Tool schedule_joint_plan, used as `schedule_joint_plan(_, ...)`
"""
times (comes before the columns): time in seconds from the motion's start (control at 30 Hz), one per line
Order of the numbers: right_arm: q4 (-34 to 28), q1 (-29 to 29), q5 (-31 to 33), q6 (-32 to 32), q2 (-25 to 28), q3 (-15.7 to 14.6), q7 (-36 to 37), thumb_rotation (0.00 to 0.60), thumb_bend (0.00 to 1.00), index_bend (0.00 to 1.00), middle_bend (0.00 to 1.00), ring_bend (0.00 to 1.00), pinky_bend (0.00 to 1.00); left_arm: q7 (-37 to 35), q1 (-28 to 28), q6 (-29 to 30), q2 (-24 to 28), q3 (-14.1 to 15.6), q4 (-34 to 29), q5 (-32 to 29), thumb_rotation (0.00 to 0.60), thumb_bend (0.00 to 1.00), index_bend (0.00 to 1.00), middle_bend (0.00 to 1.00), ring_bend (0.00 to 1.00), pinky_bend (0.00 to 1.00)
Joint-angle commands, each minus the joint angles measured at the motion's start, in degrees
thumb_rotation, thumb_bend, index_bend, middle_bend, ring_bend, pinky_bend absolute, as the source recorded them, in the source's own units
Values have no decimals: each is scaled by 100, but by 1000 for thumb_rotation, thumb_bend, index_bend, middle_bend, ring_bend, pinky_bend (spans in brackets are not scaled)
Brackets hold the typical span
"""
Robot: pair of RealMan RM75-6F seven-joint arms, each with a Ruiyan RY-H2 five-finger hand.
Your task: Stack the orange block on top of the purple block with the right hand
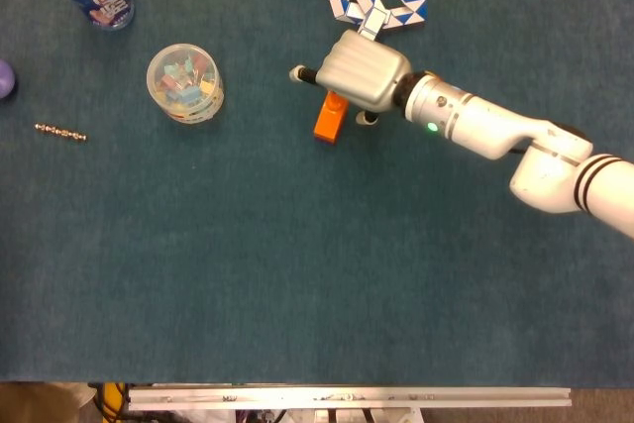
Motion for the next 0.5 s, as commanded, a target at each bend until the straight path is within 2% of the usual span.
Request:
schedule_joint_plan(0.03,-347,-167,175,191,233,145,-81,600,0,134,618,694,806,-14,-3,-6,7,-4,3,-5,600,157,243,252,229,249)
schedule_joint_plan(0.17,-964,-470,456,445,683,312,-288,600,0,131,492,538,664,-49,-14,-23,12,-19,31,-23,600,157,243,252,229,249)
schedule_joint_plan(0.27,-1542,-795,749,608,1112,388,-734,600,11,132,469,468,612,-82,-42,-53,9,-39,61,-32,600,157,243,252,229,249)
schedule_joint_plan(0.5,-3083,-1750,1642,1088,2244,375,-2055,600,118,183,452,452,604,-124,-120,-95,-63,-52,195,59,600,158,243,252,229,249)
